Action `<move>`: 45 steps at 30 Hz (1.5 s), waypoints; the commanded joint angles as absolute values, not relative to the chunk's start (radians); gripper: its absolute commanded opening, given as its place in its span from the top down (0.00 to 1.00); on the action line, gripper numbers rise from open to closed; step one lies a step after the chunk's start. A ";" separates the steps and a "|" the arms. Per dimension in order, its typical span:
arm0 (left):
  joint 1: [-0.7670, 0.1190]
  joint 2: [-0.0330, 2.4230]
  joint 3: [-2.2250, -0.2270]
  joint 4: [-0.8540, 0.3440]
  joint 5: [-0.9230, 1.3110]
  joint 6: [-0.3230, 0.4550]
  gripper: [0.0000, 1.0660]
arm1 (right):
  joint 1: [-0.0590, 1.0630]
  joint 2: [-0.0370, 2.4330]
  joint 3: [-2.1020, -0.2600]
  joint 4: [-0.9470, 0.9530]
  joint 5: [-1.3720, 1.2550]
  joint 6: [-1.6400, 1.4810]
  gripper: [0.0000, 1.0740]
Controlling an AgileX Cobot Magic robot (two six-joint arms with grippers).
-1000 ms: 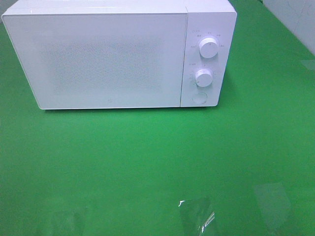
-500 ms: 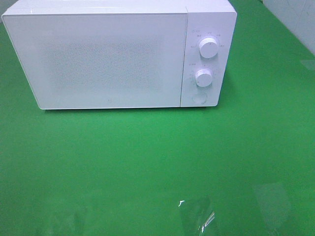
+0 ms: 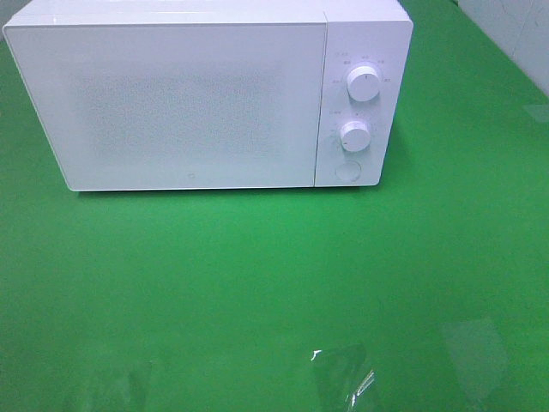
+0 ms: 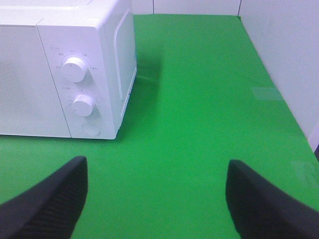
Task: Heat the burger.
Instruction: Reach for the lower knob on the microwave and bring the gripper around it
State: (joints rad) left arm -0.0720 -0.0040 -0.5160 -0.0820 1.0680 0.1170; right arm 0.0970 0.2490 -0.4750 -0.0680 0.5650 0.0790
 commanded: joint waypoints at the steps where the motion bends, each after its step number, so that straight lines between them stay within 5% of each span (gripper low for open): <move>1: -0.071 -0.029 -0.517 -0.088 1.070 0.110 0.10 | 0.093 0.293 -0.450 -0.069 0.449 0.082 0.32; 35: -0.071 -0.029 -0.517 -0.088 1.070 0.110 0.10 | 0.093 0.948 -0.288 -0.064 -0.512 0.191 0.32; 45: -0.071 -0.029 -0.517 -0.088 1.070 0.110 0.10 | 0.113 1.251 -0.288 0.196 -0.842 -0.077 0.32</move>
